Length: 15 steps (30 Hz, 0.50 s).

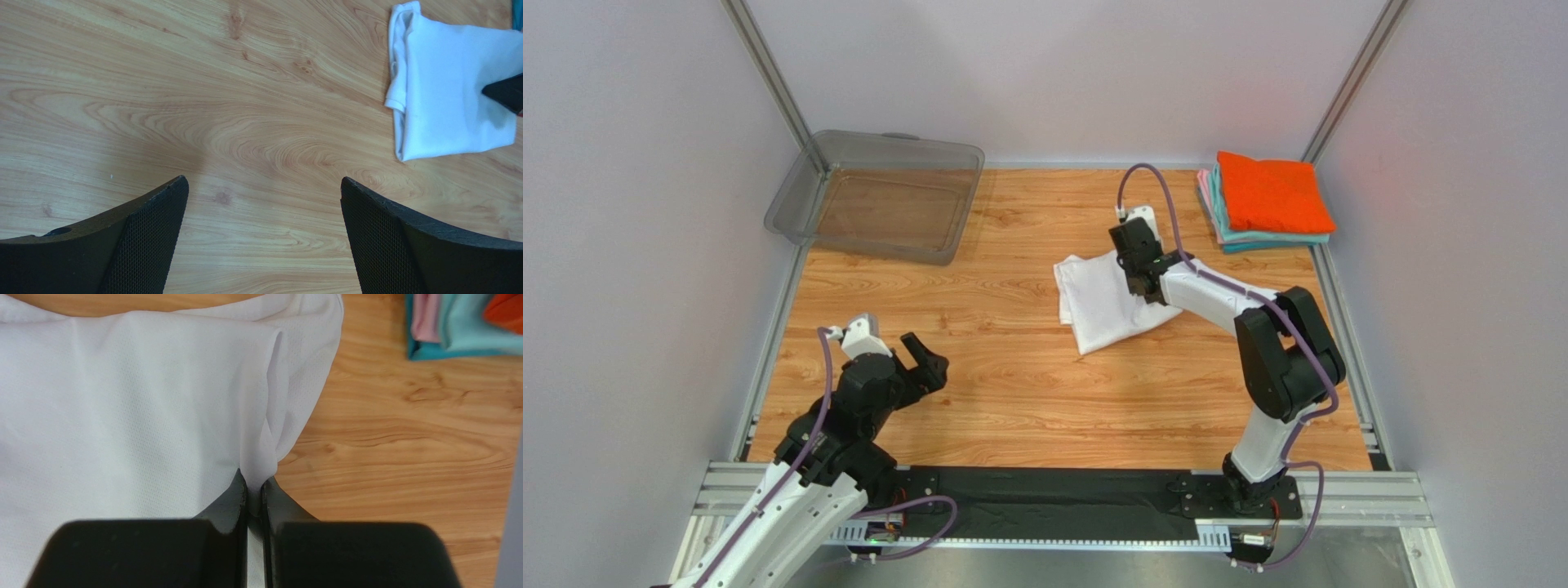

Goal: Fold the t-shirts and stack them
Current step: Neatly place the folded tshirt to the corner

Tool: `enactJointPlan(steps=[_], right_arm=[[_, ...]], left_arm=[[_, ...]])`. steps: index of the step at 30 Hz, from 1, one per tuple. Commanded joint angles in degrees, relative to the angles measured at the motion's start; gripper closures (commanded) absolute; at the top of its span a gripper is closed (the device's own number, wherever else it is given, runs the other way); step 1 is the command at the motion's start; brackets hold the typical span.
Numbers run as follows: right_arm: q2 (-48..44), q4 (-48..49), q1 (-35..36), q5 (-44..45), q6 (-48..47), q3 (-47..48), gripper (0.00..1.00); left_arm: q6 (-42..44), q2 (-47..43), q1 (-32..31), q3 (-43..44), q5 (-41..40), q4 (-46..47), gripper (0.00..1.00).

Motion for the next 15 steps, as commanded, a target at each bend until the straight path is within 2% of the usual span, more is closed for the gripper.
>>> enactJointPlan(steps=[1, 9, 15], right_arm=[[-2.40, 3.99, -5.18, 3.97, -10.75, 3.91, 1.00], [-1.17, 9.09, -15.28, 0.10, -21.74, 11.21, 1.00], [1.47, 9.97, -18.89, 0.88, -29.66, 19.03, 1.00]], left_arm=[[-0.94, -0.38, -0.16, 1.52, -2.33, -0.82, 0.00], [-1.81, 0.23, -0.25, 1.35, -4.45, -2.14, 0.00], [-2.34, 1.82, -0.25, 1.79, -6.21, -3.02, 0.00]])
